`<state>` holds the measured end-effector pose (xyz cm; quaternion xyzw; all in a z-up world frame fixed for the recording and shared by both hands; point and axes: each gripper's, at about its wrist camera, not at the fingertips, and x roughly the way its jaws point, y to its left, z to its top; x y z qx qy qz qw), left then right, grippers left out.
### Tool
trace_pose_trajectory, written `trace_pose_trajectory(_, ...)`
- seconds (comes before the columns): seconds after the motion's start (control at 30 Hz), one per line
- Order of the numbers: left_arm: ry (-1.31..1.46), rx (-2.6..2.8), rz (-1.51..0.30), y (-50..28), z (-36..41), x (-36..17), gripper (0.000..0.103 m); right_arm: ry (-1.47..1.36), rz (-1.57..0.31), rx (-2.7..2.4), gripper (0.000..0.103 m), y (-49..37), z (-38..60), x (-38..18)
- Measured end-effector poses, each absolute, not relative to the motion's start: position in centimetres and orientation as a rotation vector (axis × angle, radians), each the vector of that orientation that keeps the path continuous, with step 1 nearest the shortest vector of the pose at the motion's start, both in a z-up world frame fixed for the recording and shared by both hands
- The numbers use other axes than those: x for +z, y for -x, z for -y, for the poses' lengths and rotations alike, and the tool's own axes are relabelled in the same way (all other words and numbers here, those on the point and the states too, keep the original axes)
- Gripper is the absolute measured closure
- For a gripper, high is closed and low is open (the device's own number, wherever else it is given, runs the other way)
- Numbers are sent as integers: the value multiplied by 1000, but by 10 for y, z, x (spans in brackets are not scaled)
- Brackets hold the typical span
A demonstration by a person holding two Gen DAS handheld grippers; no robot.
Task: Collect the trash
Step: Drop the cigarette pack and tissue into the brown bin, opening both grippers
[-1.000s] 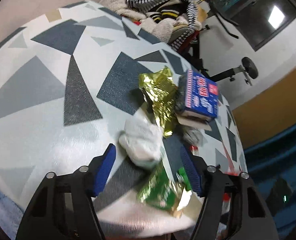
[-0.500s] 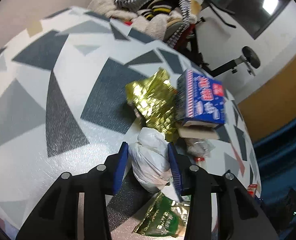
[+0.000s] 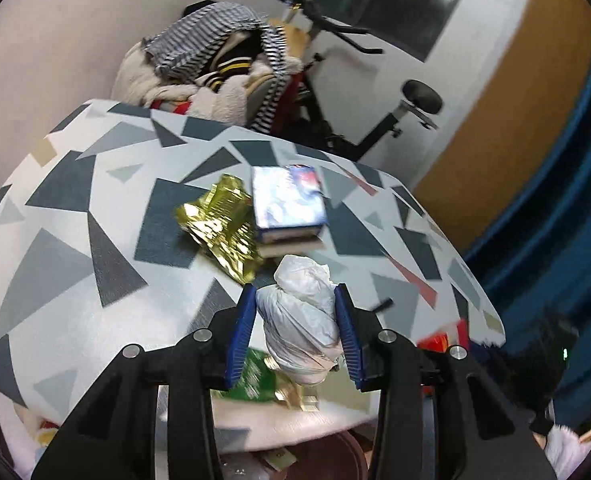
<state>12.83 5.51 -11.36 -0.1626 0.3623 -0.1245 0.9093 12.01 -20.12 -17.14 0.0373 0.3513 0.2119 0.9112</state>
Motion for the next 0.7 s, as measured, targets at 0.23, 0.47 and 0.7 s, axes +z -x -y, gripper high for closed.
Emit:
trace_pose_trajectory(0.23, 242, -383, -796, -71, -14, -140, 64, -69, -713, 444, 14, -103, 207, -168)
trace_pose_trajectory(0.47, 210, -447, -944, -31, 13, -198, 64, -73, -726, 449, 14, -93, 214, -174)
trace_pose_trajectory(0.7, 206, -432, -1060, -21, 12, -248, 63, -70, -754, 454, 14, -87, 213, -184)
